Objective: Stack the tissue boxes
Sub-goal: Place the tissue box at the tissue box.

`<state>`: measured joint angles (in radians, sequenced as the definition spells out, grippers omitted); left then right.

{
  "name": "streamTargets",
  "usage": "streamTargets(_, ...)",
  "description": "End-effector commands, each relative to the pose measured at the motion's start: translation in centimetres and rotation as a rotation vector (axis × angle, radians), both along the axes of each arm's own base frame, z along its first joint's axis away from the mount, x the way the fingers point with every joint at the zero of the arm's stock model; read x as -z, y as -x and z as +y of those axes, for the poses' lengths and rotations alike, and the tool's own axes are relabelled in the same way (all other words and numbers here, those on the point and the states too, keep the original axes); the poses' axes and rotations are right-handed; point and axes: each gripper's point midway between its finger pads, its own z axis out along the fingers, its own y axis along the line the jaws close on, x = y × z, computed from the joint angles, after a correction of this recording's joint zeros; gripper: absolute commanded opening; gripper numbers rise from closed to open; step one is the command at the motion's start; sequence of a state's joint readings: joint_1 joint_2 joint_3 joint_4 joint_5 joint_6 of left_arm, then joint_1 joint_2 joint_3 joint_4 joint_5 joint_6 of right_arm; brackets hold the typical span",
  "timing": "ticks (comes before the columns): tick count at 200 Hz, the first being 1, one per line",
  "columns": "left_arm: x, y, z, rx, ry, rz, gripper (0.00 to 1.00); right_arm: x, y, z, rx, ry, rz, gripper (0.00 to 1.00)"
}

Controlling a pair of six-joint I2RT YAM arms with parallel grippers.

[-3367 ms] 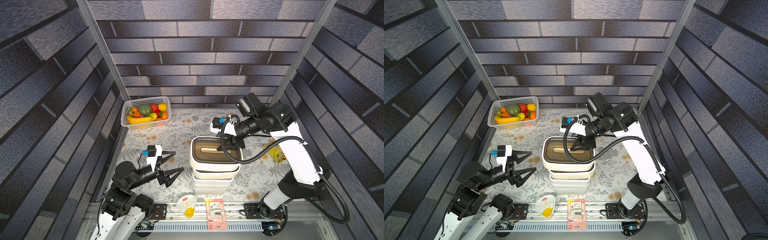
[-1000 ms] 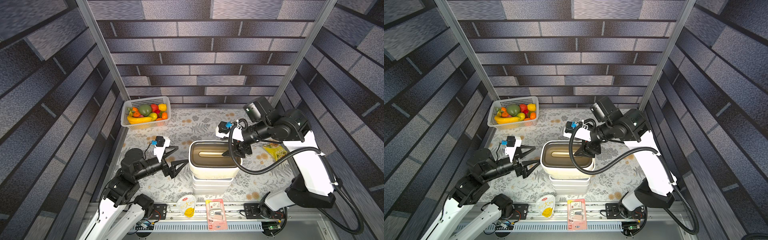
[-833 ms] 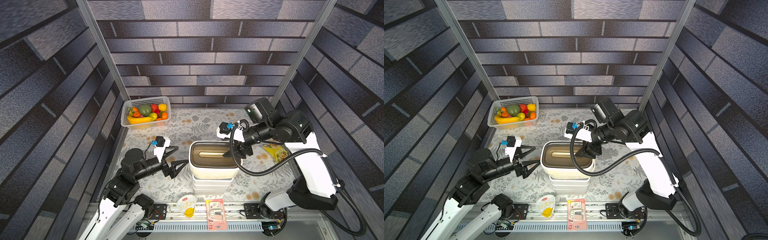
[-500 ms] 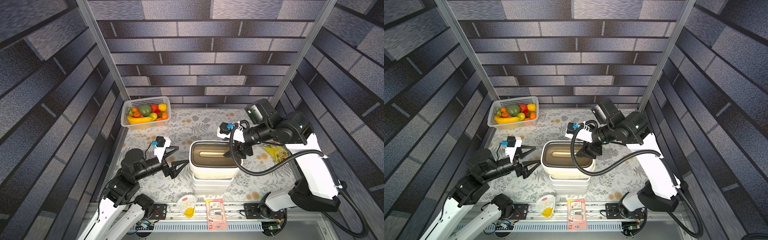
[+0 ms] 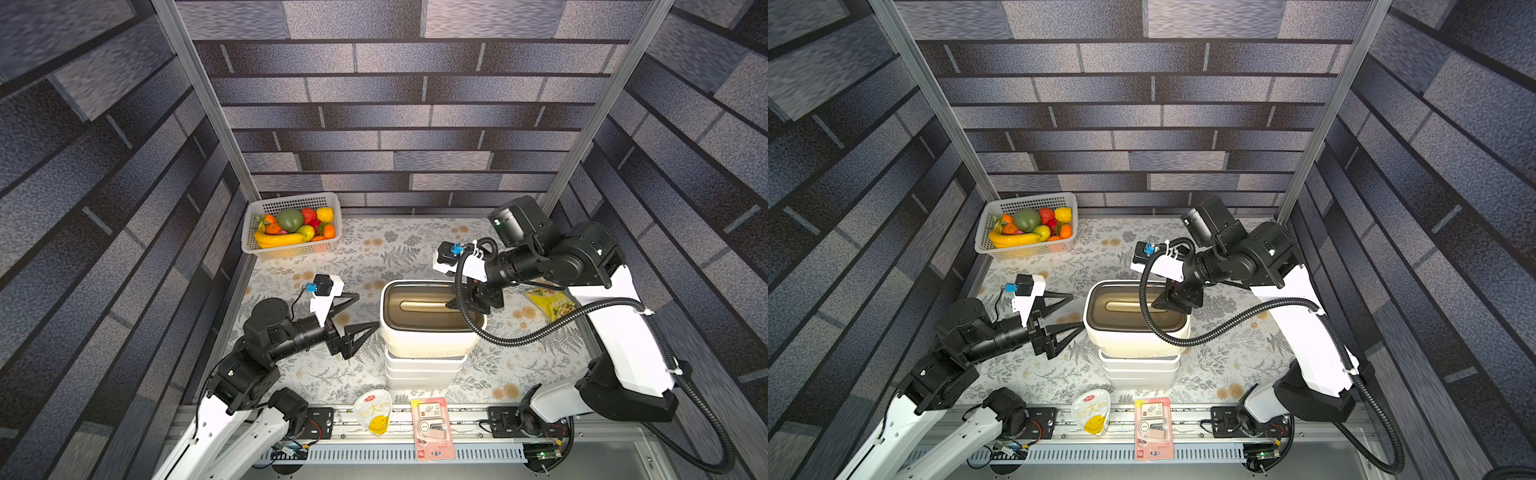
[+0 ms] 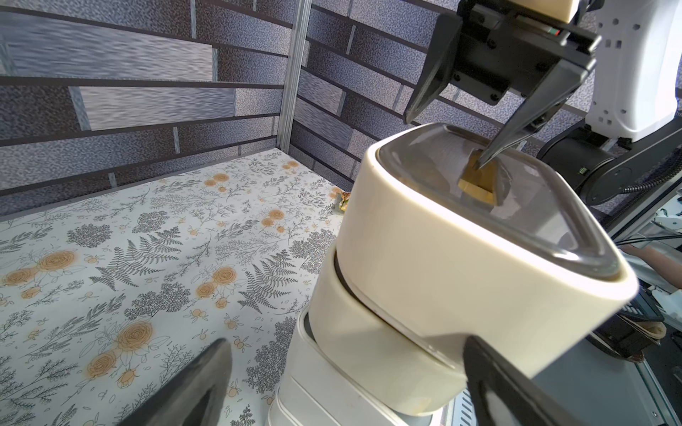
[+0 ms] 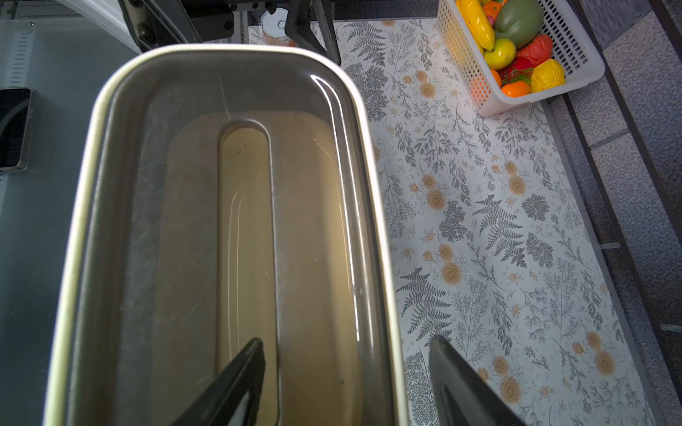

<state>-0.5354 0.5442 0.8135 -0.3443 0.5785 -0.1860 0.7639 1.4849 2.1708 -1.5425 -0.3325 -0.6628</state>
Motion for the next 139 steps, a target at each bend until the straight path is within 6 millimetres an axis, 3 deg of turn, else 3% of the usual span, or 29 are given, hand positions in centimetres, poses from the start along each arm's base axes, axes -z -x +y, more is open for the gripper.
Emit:
streamTargets(1, -1.3, 0.4, -0.1, 0.022, 0.014, -0.061, 1.0, -0.5, 0.0, 0.3, -0.006, -0.008, -0.02, 0.72)
streamTargets(99, -1.4, 0.5, 0.5, -0.008, 0.002, -0.083, 1.0, -0.3, -1.1, 0.6, 0.005, 0.009, -0.048, 0.73)
streamTargets(139, -1.5, 1.5, 0.6, 0.022, 0.001, -0.103, 1.0, -0.8, -1.3, 0.5, 0.006, -0.002, -0.078, 0.74)
